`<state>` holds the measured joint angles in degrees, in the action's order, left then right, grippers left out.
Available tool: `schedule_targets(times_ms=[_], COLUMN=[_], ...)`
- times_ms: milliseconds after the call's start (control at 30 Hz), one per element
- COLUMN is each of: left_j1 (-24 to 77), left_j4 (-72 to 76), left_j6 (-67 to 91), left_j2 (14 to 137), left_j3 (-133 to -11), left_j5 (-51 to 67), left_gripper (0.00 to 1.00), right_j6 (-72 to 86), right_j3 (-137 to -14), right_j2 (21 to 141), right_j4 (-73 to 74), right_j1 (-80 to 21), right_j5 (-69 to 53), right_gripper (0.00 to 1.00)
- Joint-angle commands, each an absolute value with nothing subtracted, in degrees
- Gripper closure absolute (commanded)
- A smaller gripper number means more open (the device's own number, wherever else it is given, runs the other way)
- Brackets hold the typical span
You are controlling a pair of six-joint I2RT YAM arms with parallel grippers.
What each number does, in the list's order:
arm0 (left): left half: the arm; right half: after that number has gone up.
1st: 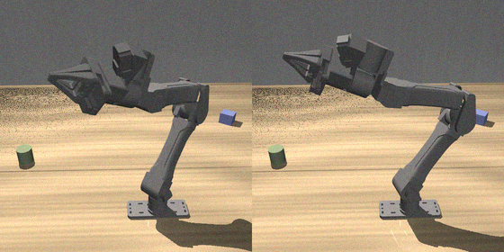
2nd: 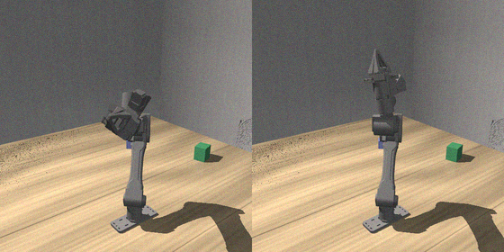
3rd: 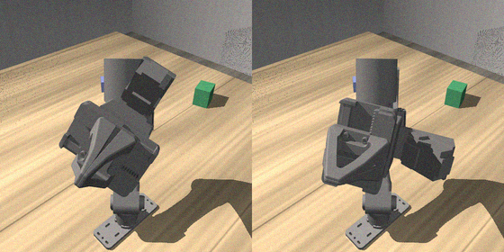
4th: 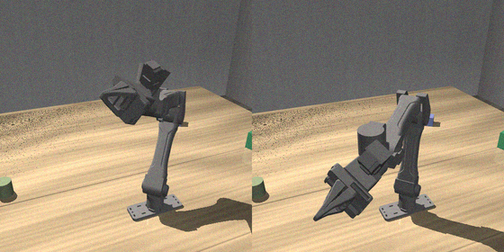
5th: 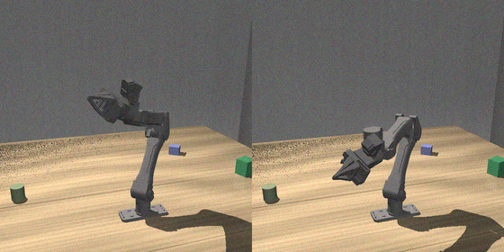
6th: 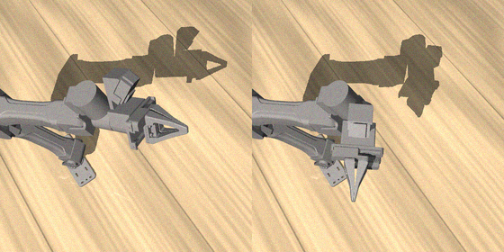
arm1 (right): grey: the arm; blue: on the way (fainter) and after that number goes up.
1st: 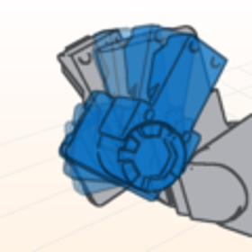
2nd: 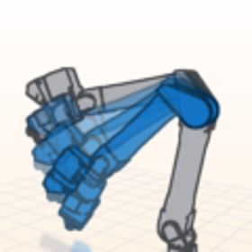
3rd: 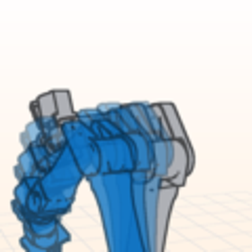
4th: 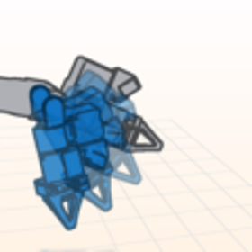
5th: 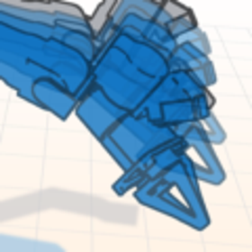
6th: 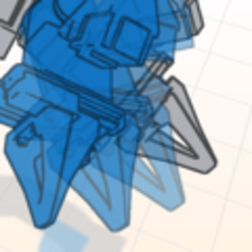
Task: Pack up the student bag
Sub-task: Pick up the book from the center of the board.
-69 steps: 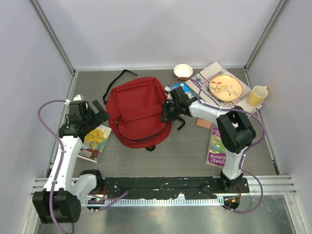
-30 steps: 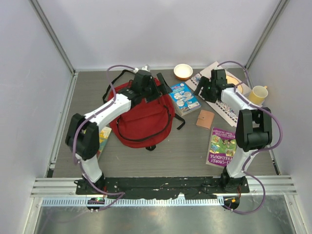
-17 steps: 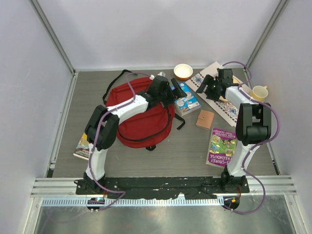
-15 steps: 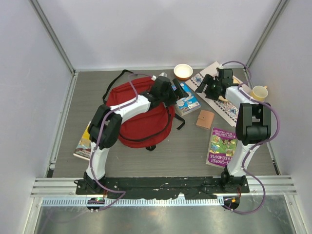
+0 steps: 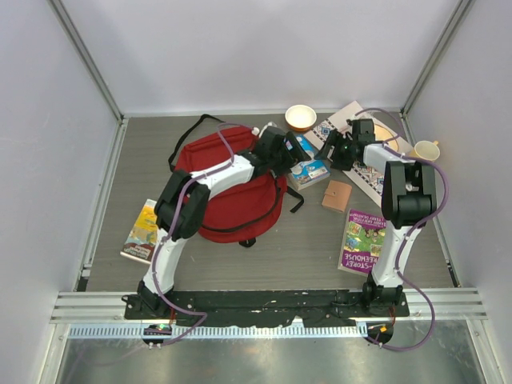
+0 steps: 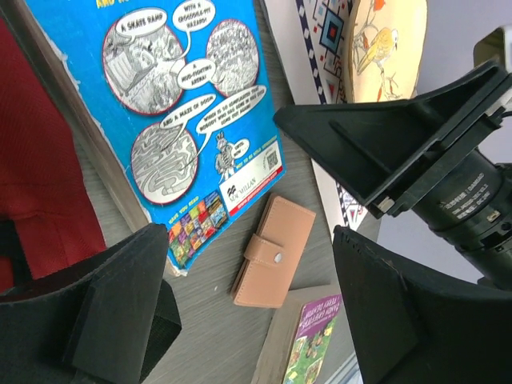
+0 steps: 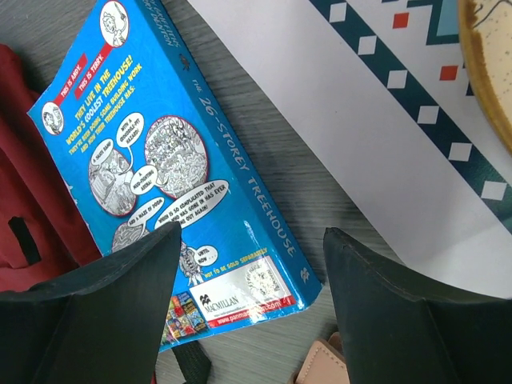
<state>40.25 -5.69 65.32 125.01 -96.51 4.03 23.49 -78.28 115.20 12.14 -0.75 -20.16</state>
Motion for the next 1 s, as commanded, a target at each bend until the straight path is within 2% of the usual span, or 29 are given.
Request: schedule_targets(times_ms=[0,267,533,967], left_j1=[40.7,40.7,42.1,42.6], left_j4=[-10.9,-15.3,-16.3,-21.7], left_j6=[63.2,63.4,60.3,62.8], left_j2=[126.5,130.5,128.7,128.6], left_j3=[-103.0,-106.0,-107.2,-109.3], left_j5=[0.5,0.5,-4.6,-6.4], left_gripper=[0.12,0.12,0.12,0.11], right_j6=[21.8,20.5,20.5,22.3], right_j3=[-82.3,-83.8,-84.3,-83.1], right_j2=[115.9,118.2,118.9,117.6], right_j4=[9.9,10.5,10.7,11.8], right_j1=[-0.9,-0.9,-1.0,-0.9], right_j5=[-21.5,-22.2,-22.6,-23.0], right_gripper=[0.23,0.23,0.23,0.22])
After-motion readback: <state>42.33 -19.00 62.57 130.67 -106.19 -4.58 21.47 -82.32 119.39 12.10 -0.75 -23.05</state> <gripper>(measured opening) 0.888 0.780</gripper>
